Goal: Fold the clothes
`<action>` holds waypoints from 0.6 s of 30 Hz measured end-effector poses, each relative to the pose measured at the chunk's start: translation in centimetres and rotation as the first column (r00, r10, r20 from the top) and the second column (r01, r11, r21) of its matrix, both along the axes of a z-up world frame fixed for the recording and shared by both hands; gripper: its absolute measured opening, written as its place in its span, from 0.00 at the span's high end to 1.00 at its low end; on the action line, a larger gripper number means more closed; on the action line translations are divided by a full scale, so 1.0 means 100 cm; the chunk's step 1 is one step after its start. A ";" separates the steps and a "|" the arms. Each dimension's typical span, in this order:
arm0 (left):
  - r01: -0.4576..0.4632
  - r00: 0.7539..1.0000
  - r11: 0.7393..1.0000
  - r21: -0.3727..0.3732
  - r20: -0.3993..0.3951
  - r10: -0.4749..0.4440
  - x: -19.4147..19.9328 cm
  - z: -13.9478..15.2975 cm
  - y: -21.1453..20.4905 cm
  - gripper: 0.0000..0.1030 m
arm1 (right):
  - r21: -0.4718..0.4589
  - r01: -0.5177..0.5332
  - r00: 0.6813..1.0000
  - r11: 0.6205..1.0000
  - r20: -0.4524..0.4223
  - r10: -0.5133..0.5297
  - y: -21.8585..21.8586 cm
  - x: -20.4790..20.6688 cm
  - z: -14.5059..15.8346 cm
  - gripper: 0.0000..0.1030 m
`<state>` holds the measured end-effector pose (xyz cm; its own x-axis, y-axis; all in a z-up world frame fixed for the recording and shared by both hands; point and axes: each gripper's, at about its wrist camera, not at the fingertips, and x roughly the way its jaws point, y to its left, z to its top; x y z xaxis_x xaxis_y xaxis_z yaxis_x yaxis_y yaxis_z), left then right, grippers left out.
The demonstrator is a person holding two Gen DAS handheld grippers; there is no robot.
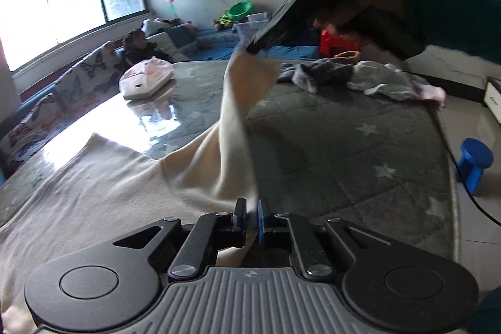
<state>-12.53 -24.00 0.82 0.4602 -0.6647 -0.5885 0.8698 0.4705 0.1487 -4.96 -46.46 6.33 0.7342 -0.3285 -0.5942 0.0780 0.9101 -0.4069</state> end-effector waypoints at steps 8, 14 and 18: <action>0.023 0.999 0.998 -0.052 0.043 -0.021 -0.007 0.013 -0.006 0.88 | 0.215 0.007 1.000 0.977 0.024 -0.012 -0.012 -0.014 0.007 0.88; -0.087 0.995 0.995 -0.043 0.035 0.089 0.007 0.011 -0.014 0.72 | 0.450 0.003 1.000 0.893 -0.027 0.011 -0.011 0.004 -0.002 0.77; -0.089 0.996 0.996 -0.022 0.025 0.089 0.004 0.005 -0.010 0.71 | 0.522 0.053 0.998 0.851 -0.061 -0.025 -0.012 0.022 -0.015 0.65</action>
<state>-12.17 -24.97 1.30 0.5329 -0.6326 -0.5620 0.8203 0.5491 0.1599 -2.77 -47.70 4.81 0.6922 0.0133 -0.7216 0.1106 0.9861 0.1243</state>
